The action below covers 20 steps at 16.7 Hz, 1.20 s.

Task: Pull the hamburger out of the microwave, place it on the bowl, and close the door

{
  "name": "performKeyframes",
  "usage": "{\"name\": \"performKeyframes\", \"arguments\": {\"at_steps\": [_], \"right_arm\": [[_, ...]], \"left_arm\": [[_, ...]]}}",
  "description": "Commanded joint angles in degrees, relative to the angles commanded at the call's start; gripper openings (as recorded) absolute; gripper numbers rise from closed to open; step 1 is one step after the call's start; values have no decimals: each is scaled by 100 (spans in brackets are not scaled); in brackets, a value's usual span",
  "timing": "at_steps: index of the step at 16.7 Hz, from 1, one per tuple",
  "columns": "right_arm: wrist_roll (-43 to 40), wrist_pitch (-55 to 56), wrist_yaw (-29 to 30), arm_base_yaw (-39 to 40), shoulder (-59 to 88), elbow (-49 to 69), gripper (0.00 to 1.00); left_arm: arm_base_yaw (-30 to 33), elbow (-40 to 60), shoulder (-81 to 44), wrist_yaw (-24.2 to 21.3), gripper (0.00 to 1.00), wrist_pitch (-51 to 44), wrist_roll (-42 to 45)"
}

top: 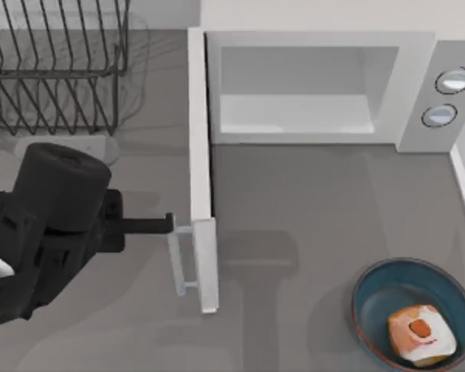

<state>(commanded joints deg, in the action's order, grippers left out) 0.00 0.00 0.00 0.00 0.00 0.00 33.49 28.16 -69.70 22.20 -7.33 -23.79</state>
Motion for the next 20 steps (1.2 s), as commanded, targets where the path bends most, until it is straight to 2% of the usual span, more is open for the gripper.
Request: {"name": "performKeyframes", "arguments": {"at_steps": [5,6,7,9,15,20], "right_arm": [[0,0,0,0,0,0,100],[0,0,0,0,0,0,100],[0,0,0,0,0,0,100],[0,0,0,0,0,0,100],[0,0,0,0,0,0,100],[0,0,0,0,0,0,100]], "left_arm": [[-5,-246,-106,-7,0,274,7],[309,270,187,-37,0,181,-10],[327,289,168,-21,0,177,-28],[543,494,-51,146,0,135,-220],[1857,1593,-1471,1016,0,-84,-1224],[2016,1748,-1619,1135,0,-113,-1381]]}}
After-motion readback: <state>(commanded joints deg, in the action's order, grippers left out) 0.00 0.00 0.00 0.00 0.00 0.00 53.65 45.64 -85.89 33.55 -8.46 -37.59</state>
